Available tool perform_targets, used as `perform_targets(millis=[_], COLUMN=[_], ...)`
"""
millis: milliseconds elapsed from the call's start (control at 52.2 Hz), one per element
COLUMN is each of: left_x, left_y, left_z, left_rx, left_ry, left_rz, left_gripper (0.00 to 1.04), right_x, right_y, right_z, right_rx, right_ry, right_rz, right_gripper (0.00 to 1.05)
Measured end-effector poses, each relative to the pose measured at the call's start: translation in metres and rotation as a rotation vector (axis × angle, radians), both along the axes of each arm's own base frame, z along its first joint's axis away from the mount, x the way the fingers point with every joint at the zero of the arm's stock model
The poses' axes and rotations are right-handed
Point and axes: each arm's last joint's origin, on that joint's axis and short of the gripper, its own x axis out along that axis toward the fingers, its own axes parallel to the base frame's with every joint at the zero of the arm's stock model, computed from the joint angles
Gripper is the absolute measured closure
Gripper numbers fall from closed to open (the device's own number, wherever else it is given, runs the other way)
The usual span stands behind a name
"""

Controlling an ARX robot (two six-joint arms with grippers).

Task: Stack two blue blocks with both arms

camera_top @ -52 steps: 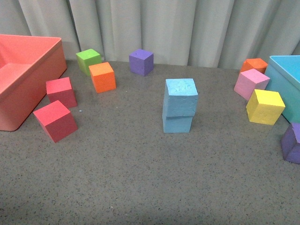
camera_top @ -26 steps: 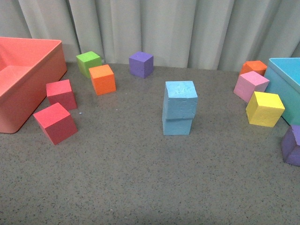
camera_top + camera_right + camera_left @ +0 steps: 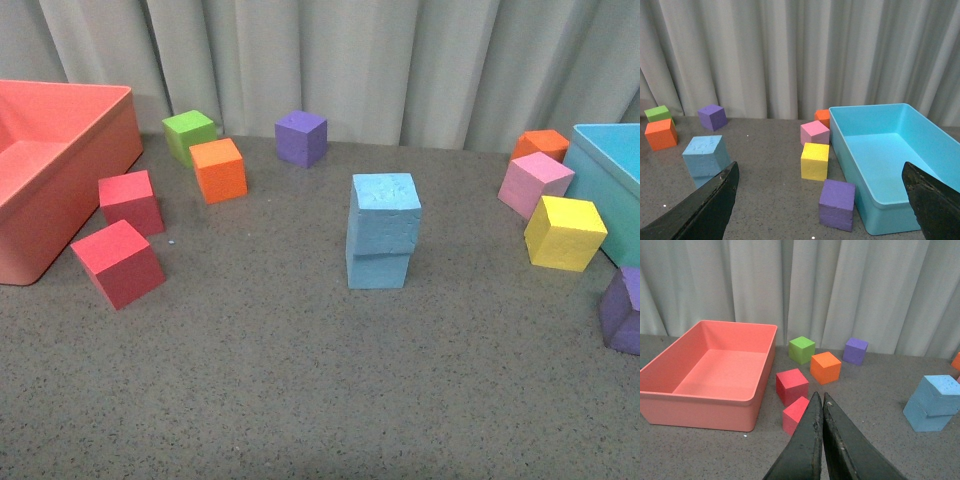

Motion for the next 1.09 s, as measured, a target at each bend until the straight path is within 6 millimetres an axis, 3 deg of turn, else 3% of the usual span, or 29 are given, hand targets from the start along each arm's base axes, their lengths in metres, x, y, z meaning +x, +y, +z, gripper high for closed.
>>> perform_targets(millis=[498, 1034, 1092], left_x=[-0.014, -0.014, -0.014], left_y=[0.000, 0.000, 0.000], left_z=[-0.003, -0.003, -0.003], left_rx=[0.000, 0.000, 0.002], left_ry=[0.007, 0.006, 0.006], left_rz=[-0.002, -0.002, -0.001], left_gripper=[1.01, 0.09, 0.06], right_x=[0.000, 0.000, 0.000], right_y=[0.000, 0.000, 0.000], right_z=[0.000, 0.000, 0.000], right_rx=[0.000, 0.000, 0.000], right_ry=[0.000, 0.000, 0.000], right_rz=[0.000, 0.000, 0.000], right_gripper=[0.10, 0.10, 0.10])
